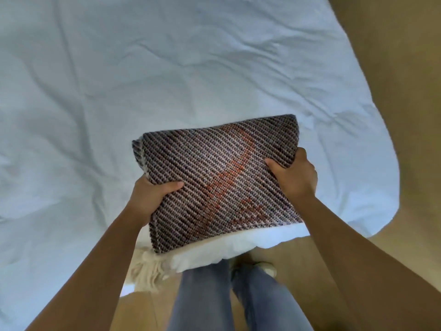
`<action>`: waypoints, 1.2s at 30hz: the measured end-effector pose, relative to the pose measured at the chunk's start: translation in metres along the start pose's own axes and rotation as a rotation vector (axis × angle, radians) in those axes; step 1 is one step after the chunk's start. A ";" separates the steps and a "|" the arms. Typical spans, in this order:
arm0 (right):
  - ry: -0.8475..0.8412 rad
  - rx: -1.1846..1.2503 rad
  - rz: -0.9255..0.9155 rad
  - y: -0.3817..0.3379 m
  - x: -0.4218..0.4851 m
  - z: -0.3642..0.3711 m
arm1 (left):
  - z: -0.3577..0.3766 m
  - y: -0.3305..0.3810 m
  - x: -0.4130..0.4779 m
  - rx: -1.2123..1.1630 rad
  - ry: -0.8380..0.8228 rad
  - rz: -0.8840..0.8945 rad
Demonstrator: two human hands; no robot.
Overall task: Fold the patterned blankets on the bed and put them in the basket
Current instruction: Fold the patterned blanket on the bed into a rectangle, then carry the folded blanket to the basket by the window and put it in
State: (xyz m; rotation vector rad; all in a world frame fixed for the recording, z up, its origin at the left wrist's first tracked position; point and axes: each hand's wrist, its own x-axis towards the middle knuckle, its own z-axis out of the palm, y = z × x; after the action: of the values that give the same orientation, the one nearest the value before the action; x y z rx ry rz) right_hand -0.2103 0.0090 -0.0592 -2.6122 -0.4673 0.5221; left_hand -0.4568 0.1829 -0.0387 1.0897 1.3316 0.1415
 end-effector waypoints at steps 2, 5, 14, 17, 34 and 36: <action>0.055 0.059 0.071 0.037 -0.011 -0.038 | 0.040 0.011 -0.019 0.052 -0.052 0.049; 0.155 0.129 0.178 0.098 -0.032 -0.102 | 0.110 0.024 -0.051 0.141 -0.132 0.118; 0.409 0.359 0.507 0.282 -0.120 -0.264 | 0.344 0.048 -0.159 0.415 -0.398 0.342; 0.527 0.469 0.614 0.338 -0.149 -0.303 | 0.426 0.053 -0.193 0.512 -0.568 0.426; 1.195 0.726 1.271 0.597 -0.231 -0.442 | 0.885 -0.016 -0.382 1.015 -1.238 0.580; 1.266 0.736 1.327 0.621 -0.241 -0.453 | 0.925 -0.037 -0.415 1.072 -1.284 0.607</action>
State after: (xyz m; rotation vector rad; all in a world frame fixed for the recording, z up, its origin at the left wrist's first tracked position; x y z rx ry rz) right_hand -0.0794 -0.7711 0.0937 -1.6385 1.5461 -0.5740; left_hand 0.1594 -0.6128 0.0907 1.9294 -0.2259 -0.8036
